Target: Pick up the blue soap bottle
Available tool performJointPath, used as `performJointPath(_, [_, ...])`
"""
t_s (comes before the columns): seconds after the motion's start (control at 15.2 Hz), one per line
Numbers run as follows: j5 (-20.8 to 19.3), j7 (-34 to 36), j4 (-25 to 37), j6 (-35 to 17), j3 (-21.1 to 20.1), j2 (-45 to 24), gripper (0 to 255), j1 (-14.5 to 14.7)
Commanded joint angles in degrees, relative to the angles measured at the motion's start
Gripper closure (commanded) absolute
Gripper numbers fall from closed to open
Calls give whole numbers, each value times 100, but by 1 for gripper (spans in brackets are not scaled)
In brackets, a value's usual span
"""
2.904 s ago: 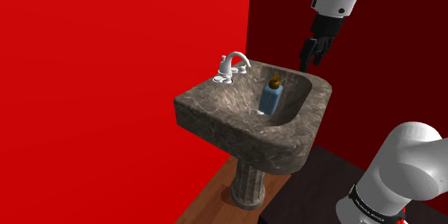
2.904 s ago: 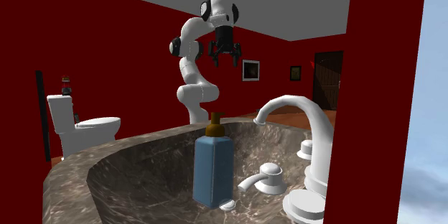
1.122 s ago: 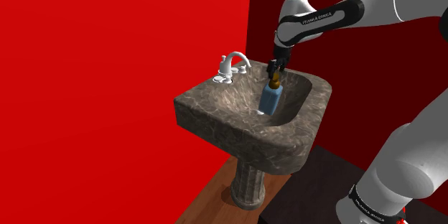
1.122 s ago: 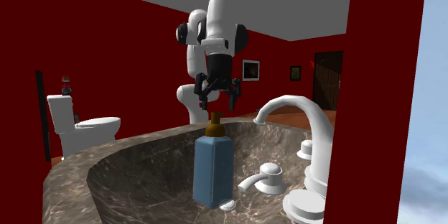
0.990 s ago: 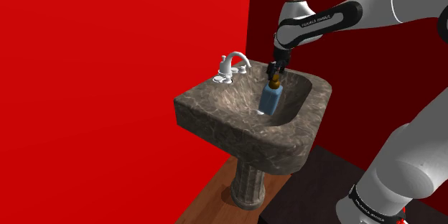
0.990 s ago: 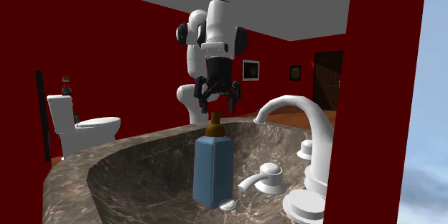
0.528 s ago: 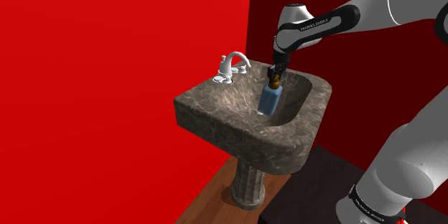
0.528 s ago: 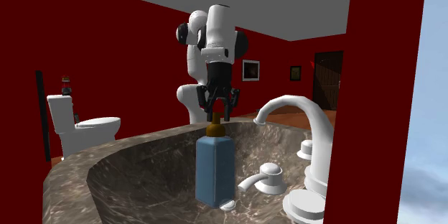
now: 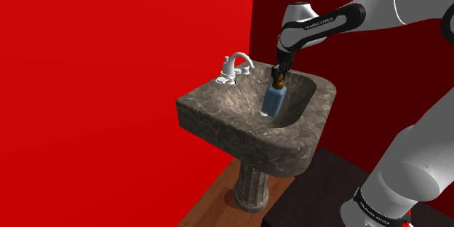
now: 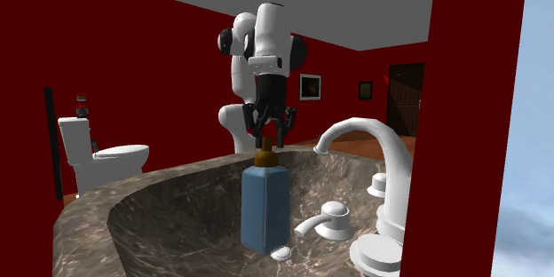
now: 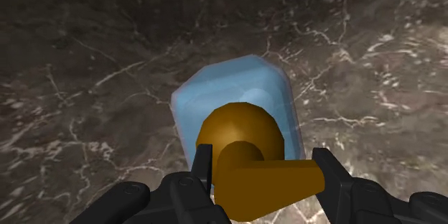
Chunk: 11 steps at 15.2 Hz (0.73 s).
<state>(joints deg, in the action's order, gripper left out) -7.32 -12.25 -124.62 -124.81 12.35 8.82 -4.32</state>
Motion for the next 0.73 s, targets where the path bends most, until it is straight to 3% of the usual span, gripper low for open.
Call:
performJointPath(0.0, [0,1,98,136,-10,39,255,5])
performJointPath(0.66, [19,-45,725,905,-41,183,255,21])
